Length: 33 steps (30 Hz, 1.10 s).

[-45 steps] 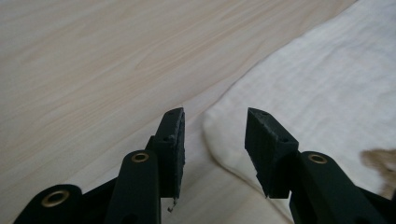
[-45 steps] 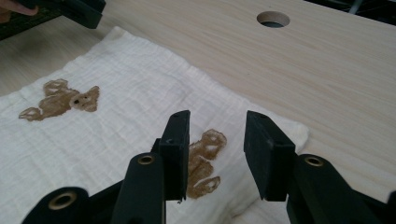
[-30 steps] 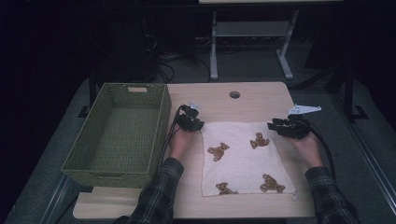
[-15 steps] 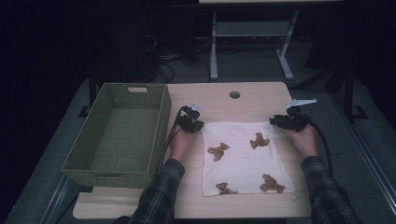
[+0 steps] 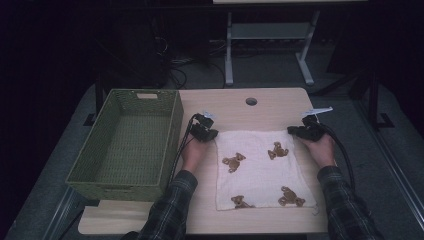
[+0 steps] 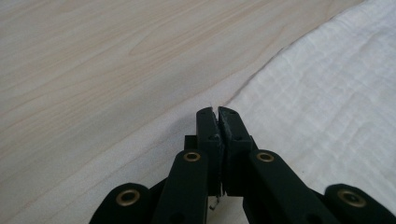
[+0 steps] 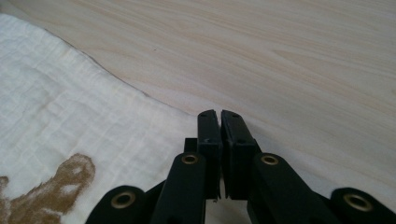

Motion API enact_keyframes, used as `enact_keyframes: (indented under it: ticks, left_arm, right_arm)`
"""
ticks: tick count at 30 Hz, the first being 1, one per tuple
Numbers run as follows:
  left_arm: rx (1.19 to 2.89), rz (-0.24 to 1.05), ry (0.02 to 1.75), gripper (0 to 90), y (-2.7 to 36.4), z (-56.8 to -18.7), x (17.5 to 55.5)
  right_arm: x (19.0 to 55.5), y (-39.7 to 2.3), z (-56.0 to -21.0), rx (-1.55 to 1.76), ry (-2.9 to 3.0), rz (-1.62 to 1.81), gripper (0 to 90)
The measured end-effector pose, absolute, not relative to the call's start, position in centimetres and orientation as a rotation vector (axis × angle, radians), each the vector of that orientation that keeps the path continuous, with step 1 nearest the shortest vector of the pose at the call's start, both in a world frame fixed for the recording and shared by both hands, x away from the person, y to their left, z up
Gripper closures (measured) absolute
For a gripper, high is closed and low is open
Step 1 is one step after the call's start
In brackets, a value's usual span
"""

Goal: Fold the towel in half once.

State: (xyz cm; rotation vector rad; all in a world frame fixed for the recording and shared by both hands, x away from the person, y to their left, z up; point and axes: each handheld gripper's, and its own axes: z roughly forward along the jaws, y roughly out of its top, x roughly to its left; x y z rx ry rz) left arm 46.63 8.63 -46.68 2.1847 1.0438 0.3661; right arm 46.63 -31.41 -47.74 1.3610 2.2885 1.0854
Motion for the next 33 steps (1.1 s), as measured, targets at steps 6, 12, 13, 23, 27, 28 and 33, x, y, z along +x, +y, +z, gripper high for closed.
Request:
enact_keyframes:
  ticks: [6,12,13,23,27,28,33]
  left_arm:
    - [2.174,0.402,1.065,88.2,8.8,-46.6,46.9]
    - [2.13,0.44,1.077,88.3,8.9,-45.1,47.7]
    - [2.13,0.44,1.077,88.3,8.9,-45.1,47.7]
    - [2.053,0.553,1.056,88.3,8.7,-41.1,48.2]
    - [2.041,0.595,1.03,88.3,8.6,-39.5,48.2]
    - [2.032,0.608,1.021,88.2,8.6,-39.1,48.1]
    - [2.029,0.586,1.015,88.3,9.0,-38.6,47.5]
  right_arm:
    - [46.4,-31.8,-47.0,1.35,2.256,1.12,87.7]
    - [46.1,-32.1,-46.0,1.324,2.243,1.127,87.9]
    - [46.1,-32.1,-46.0,1.324,2.243,1.127,87.9]
    - [46.2,-32.3,-42.9,1.262,2.188,1.183,88.1]
    - [46.2,-32.3,-41.5,1.24,2.164,1.188,88.1]
    - [46.1,-32.2,-40.6,1.221,2.144,1.204,88.1]
    - [45.8,-32.1,-39.9,1.19,2.144,1.22,88.1]
